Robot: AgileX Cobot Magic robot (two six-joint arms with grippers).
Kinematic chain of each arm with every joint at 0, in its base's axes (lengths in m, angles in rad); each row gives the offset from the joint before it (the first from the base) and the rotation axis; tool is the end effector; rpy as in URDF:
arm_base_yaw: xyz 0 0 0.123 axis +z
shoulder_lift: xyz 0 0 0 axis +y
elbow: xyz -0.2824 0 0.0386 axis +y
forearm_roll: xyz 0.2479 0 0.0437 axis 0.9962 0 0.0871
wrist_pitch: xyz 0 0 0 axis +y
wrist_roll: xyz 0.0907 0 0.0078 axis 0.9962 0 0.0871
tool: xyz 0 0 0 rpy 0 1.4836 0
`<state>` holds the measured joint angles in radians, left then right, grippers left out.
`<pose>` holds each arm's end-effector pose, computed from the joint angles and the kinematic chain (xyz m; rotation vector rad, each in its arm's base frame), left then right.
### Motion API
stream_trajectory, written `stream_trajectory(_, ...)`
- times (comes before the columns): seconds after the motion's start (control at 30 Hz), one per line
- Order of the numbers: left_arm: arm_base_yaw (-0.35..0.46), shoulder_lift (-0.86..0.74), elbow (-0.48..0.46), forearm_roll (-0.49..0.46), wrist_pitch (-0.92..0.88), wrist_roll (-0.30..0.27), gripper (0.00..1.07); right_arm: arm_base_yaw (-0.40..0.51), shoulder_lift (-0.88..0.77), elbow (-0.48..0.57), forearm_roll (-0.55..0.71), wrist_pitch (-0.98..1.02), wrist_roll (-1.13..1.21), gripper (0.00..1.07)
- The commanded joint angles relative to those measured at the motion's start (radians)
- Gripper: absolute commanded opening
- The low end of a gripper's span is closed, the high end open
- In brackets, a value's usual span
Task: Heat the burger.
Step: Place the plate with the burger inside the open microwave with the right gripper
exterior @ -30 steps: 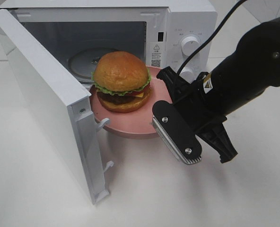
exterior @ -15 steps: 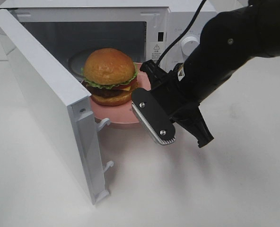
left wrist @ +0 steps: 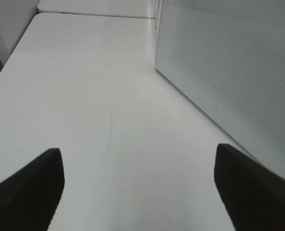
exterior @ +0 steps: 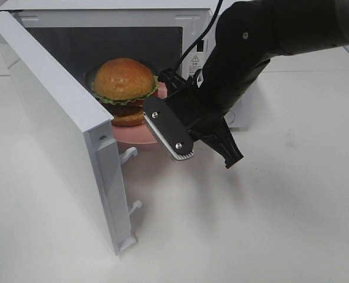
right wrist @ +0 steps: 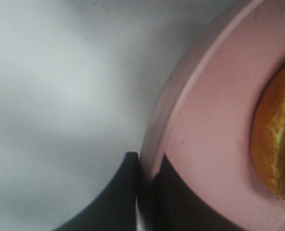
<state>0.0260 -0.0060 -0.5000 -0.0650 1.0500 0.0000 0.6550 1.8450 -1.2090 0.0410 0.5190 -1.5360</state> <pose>-0.0053 -0.0053 0.2782 -0.0235 2.0263 -0.0612 0.3025 0.2347 0.1925 -2.3489 1.2543 -0.2562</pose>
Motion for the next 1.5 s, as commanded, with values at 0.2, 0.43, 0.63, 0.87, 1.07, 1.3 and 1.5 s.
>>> stream_trajectory(0.2, -0.005, -0.024, 0.001, -0.009, -0.014, 0.000, 0.78, 0.003, 0.071, -0.141, 0.021, 0.020, 0.003, 0.00)
stream_trajectory(0.43, -0.005, -0.024, 0.001, -0.009, -0.014, 0.000, 0.78, 0.003, 0.127, -0.228, 0.021, 0.022, 0.036, 0.00)
stream_trajectory(0.63, -0.005, -0.024, 0.001, -0.009, -0.014, 0.000, 0.78, 0.003, 0.174, -0.306, 0.014, 0.028, 0.046, 0.00)
stream_trajectory(0.87, -0.005, -0.024, 0.001, -0.009, -0.014, 0.000, 0.78, 0.003, 0.235, -0.393, -0.041, 0.046, 0.116, 0.00)
stream_trajectory(1.07, -0.005, -0.024, 0.001, -0.009, -0.014, 0.000, 0.78, 0.003, 0.261, -0.434, -0.050, 0.044, 0.122, 0.00)
stream_trajectory(1.3, -0.005, -0.024, 0.001, -0.009, -0.014, 0.000, 0.78, 0.003, 0.337, -0.533, -0.064, 0.071, 0.138, 0.00)
stream_trajectory(1.5, -0.005, -0.024, 0.001, -0.007, -0.014, 0.000, 0.78, 0.003, 0.384, -0.605, -0.090, 0.071, 0.159, 0.00)
